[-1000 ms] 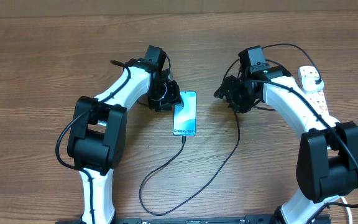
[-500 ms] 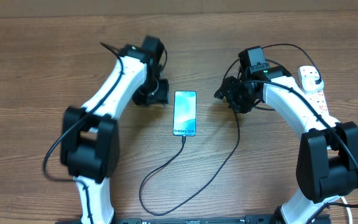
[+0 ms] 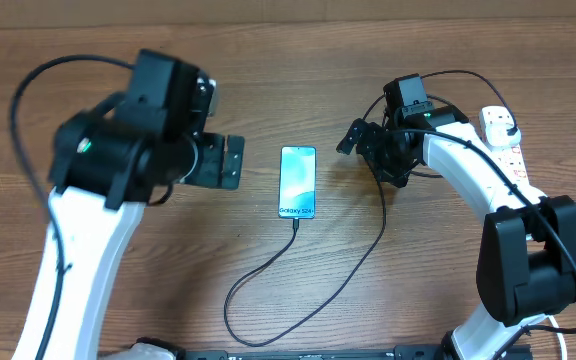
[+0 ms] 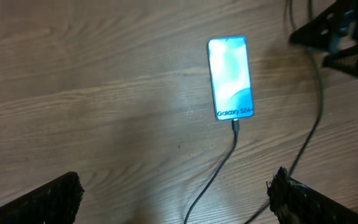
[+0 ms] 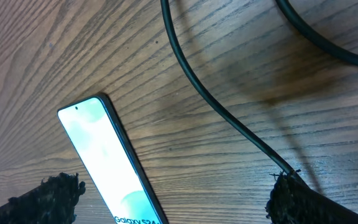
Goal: Plug charger to phone and switch on socket
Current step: 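Open the left gripper and lift it away from the phone, then move the right gripper over the power strip's orange switch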
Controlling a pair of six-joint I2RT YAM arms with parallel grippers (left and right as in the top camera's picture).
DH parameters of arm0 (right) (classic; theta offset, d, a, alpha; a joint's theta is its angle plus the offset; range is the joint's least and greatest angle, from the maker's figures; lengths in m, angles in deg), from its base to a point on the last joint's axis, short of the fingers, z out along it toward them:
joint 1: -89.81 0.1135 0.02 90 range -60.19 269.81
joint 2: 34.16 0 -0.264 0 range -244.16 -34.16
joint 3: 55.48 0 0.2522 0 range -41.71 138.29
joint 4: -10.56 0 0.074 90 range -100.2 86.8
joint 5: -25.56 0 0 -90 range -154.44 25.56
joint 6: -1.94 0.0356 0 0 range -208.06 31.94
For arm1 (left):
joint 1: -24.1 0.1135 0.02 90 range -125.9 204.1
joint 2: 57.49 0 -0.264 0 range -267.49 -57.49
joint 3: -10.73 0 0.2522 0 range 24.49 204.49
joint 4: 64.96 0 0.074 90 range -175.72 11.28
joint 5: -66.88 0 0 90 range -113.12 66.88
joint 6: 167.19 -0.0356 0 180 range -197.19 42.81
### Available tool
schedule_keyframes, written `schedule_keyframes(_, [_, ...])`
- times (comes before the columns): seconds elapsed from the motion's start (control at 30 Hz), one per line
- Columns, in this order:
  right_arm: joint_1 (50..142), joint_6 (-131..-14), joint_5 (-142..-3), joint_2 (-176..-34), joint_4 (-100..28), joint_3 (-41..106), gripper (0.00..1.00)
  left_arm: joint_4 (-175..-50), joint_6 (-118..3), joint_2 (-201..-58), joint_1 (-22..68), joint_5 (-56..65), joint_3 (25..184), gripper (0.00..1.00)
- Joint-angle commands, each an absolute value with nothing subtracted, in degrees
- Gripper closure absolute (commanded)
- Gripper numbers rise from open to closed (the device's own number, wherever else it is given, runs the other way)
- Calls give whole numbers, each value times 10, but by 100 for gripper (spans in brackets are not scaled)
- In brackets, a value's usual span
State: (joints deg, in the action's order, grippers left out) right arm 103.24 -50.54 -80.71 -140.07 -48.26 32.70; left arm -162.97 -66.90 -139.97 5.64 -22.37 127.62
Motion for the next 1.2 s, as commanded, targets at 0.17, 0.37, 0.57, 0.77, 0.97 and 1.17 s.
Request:
schedule_keyframes(0.17, [1023, -528, -859, -1383, -484, 337, 0, -1629, -680, -1395, 53, -231, 1283, 1])
schedule_keyframes(0.37, [987, -611, -867, -1383, -593, 453, 1, -1629, -680, -1399, 53, -232, 1283, 1])
schedule_keyframes(0.57, [928, -659, -752, -1383, -702, 612, 0, -1629, -680, -1399, 53, -232, 1283, 1])
schedule_keyframes(0.77, [844, -686, -590, -1383, -728, 661, 0, -1629, -680, -1399, 53, -232, 1283, 1])
schedule_keyframes(0.97, [731, -749, -555, -1383, -710, 654, 0, -1629, -680, -1399, 53, -232, 1283, 1])
schedule_keyframes(1.17, [645, -789, -633, -1405, -687, 651, 0, -1629, -680, -1399, 53, -232, 1283, 1])
